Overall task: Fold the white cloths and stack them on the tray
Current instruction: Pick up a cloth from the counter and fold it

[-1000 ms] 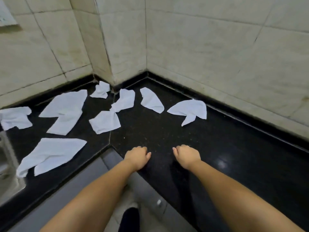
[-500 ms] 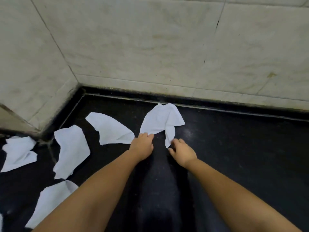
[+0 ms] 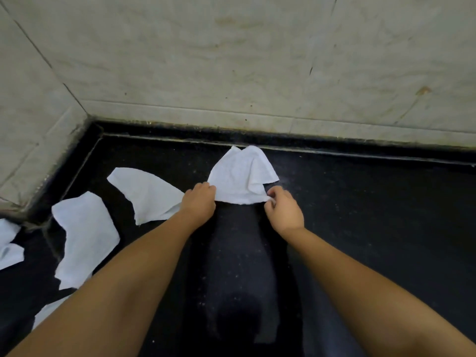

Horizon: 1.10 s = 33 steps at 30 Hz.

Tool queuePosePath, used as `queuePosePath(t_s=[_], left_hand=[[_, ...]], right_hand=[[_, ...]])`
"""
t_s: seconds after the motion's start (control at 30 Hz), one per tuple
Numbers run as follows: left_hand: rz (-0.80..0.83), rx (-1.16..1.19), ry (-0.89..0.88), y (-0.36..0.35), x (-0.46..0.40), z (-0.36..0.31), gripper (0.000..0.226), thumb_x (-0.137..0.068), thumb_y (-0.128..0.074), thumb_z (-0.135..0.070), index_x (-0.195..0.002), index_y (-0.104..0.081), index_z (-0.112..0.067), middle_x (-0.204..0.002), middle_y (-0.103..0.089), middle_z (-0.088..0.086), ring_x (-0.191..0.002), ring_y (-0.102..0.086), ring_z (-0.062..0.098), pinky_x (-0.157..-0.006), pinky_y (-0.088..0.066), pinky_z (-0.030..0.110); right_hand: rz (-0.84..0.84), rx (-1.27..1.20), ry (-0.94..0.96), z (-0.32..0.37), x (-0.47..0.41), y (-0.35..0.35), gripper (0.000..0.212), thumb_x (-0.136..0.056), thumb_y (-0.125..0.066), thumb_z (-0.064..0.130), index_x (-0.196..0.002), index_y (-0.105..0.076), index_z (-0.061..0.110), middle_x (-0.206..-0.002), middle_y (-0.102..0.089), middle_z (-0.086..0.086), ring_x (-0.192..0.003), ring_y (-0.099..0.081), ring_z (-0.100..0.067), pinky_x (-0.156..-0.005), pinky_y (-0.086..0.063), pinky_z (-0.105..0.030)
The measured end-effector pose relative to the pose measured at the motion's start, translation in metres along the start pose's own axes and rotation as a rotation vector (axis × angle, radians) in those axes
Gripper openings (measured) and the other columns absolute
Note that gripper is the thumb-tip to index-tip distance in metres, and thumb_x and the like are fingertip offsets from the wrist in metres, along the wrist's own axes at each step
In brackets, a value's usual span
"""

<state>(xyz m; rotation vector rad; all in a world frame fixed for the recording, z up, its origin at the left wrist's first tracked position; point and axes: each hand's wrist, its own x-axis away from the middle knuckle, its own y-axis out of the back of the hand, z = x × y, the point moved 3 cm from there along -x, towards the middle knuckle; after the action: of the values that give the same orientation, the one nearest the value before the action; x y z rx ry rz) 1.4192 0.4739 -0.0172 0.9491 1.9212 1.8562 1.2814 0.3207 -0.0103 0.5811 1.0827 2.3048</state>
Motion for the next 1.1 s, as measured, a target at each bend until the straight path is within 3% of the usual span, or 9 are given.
queuePosePath(t_s=[0.07, 0.17, 0.27, 0.37, 0.53, 0.67, 0.83, 0.97, 1.1], left_hand=[[-0.080, 0.235, 0.048, 0.011, 0.007, 0.002, 0.010, -0.088, -0.044, -0.008, -0.093, -0.052, -0.008, -0.099, -0.055, 0.011, -0.094, -0.053, 0.030, -0.075, -0.041, 0.038], [-0.209, 0.420, 0.025, 0.030, 0.026, 0.001, 0.002, -0.086, -0.048, -0.010, -0.085, -0.050, -0.011, -0.080, -0.053, 0.005, -0.076, -0.052, 0.026, -0.064, -0.039, 0.037], [-0.266, 0.481, -0.034, 0.042, 0.049, -0.005, 0.007, -0.087, -0.047, -0.007, -0.089, -0.052, -0.011, -0.077, -0.049, 0.000, -0.072, -0.048, 0.022, -0.061, -0.036, 0.032], [-0.285, 0.530, -0.089, 0.044, 0.070, -0.007, 0.011, -0.087, -0.047, -0.005, -0.088, -0.055, -0.012, -0.083, -0.054, 0.000, -0.080, -0.053, 0.022, -0.066, -0.036, 0.028], [-0.300, 0.822, 0.137, 0.060, 0.087, 0.001, 0.013, -0.092, -0.049, -0.011, -0.094, -0.061, -0.014, -0.078, -0.056, -0.003, -0.068, -0.050, 0.011, -0.057, -0.040, 0.022], [-0.287, 0.923, 0.178, 0.069, 0.098, 0.004, 0.011, -0.090, -0.055, -0.013, -0.093, -0.065, -0.010, -0.079, -0.059, -0.003, -0.071, -0.052, 0.007, -0.062, -0.041, 0.018], [-0.134, 1.117, 0.206, 0.038, 0.126, 0.012, 0.009, -0.089, -0.062, -0.016, -0.081, -0.065, -0.014, -0.079, -0.062, 0.000, -0.077, -0.055, 0.012, -0.073, -0.043, 0.022], [-0.010, 1.091, 0.243, 0.007, 0.147, 0.005, 0.007, -0.087, -0.063, -0.010, -0.082, -0.068, -0.008, -0.078, -0.063, 0.002, -0.073, -0.057, 0.013, -0.070, -0.048, 0.020], [0.144, 1.018, 0.221, -0.012, 0.149, -0.005, 0.011, -0.087, -0.062, -0.005, -0.087, -0.066, 0.005, -0.073, -0.061, 0.007, -0.055, -0.057, 0.009, -0.052, -0.049, 0.014]], right_hand=[[-0.031, -0.221, -0.066, -0.006, -0.001, 0.020, 0.024, -0.092, -0.047, 0.016, -0.115, -0.052, 0.021, -0.088, -0.056, 0.000, -0.077, -0.056, -0.020, -0.069, -0.045, -0.031], [-0.056, -0.569, -0.147, -0.011, -0.001, 0.047, 0.019, -0.091, -0.046, 0.007, -0.092, -0.060, 0.020, -0.070, -0.056, -0.003, -0.058, -0.051, -0.017, -0.056, -0.045, -0.026], [0.018, -0.858, -0.213, -0.011, 0.009, 0.062, 0.029, -0.092, -0.044, 0.003, -0.079, -0.066, 0.016, -0.065, -0.052, -0.003, -0.055, -0.044, -0.013, -0.049, -0.039, -0.019], [0.189, -0.979, -0.230, -0.012, 0.025, 0.063, 0.024, -0.093, -0.047, 0.001, -0.085, -0.066, 0.014, -0.071, -0.053, -0.002, -0.062, -0.047, -0.011, -0.055, -0.045, -0.020], [0.193, -0.743, -0.075, -0.013, 0.039, 0.071, 0.017, -0.091, -0.052, 0.001, -0.102, -0.062, 0.010, -0.080, -0.060, -0.001, -0.067, -0.051, -0.007, -0.060, -0.046, -0.019], [0.027, -0.655, 0.035, -0.011, 0.041, 0.087, 0.011, -0.092, -0.058, 0.014, -0.085, -0.067, 0.014, -0.067, -0.057, 0.003, -0.059, -0.045, -0.007, -0.055, -0.037, -0.020], [0.089, -0.510, 0.039, -0.034, 0.060, 0.083, 0.023, -0.091, -0.060, 0.016, -0.092, -0.068, -0.006, -0.110, -0.057, 0.005, -0.101, -0.052, -0.009, -0.091, -0.039, -0.028], [0.282, -0.459, -0.026, -0.065, 0.087, 0.067, 0.020, -0.089, -0.062, 0.013, -0.069, -0.063, 0.013, -0.070, -0.057, 0.001, -0.068, -0.049, -0.009, -0.060, -0.038, -0.017], [0.327, -0.368, -0.050, -0.087, 0.094, 0.061, 0.030, -0.092, -0.059, 0.015, -0.064, -0.049, 0.012, -0.060, -0.047, 0.003, -0.058, -0.042, -0.008, -0.049, -0.034, -0.013]])
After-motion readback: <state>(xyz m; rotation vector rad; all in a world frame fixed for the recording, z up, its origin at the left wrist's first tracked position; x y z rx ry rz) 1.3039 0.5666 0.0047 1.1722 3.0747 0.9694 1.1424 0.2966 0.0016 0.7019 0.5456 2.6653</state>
